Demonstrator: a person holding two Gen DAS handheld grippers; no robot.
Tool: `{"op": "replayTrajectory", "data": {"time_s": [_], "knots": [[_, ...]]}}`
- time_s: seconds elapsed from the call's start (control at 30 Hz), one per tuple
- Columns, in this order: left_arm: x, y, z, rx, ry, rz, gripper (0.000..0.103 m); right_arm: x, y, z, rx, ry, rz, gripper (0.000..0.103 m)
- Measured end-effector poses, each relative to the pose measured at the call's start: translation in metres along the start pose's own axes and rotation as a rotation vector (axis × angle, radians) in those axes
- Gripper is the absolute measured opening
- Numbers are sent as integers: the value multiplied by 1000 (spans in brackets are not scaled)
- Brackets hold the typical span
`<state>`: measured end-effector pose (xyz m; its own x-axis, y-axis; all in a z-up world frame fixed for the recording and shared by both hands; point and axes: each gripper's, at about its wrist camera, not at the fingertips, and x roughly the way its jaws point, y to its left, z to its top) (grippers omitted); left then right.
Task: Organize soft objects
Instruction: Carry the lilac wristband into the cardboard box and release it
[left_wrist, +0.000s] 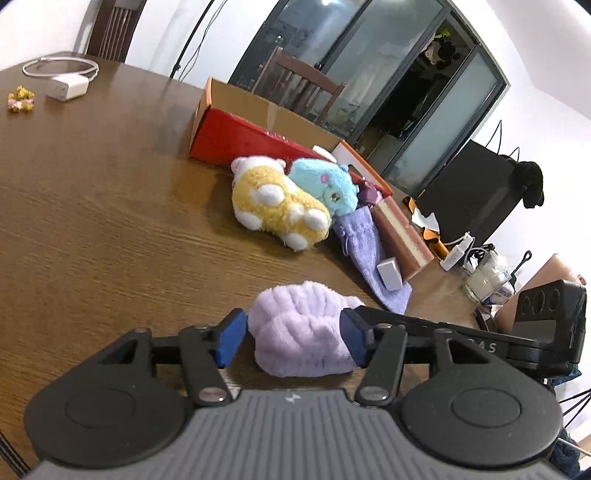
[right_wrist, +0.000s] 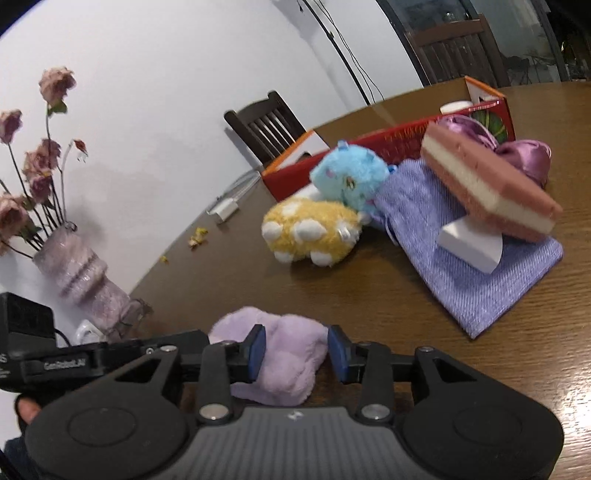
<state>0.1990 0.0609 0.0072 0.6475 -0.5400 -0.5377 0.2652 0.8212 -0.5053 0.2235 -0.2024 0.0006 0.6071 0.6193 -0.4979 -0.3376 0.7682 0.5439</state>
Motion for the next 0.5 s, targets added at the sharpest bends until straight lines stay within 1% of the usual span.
{"op": "replayTrajectory", "data": {"time_s": [0.03, 0.1, 0.13, 0.17, 0.23, 0.3, 0.33, 0.4, 0.5], "knots": [[2, 1, 0, -2, 6, -5, 41, 3, -1, -2, 5, 4, 7, 37], [6, 1, 2, 5, 12, 2, 35, 9, -7, -3, 50, 15, 44, 34], [7, 2, 3, 11, 11, 3, 33, 12, -9, -3, 64, 19, 56, 26], [8, 2, 6, 18, 6, 3, 31, 14, -11, -1, 69, 18, 71, 22], [10, 1, 15, 25, -9, -13, 28, 15, -10, 4, 69, 3, 74, 18], [13, -5, 34, 59, -41, -28, 27, 14, -7, 18, 34, -29, 70, 18], [15, -9, 46, 83, -65, -35, 27, 15, -3, 28, 5, -44, 59, 18], [19, -16, 76, 126, -116, -54, 27, 17, 5, 59, -75, -82, 49, 18], [33, -21, 144, 216, -223, -52, 27, 27, 12, 128, -162, -131, 69, 18]]}}
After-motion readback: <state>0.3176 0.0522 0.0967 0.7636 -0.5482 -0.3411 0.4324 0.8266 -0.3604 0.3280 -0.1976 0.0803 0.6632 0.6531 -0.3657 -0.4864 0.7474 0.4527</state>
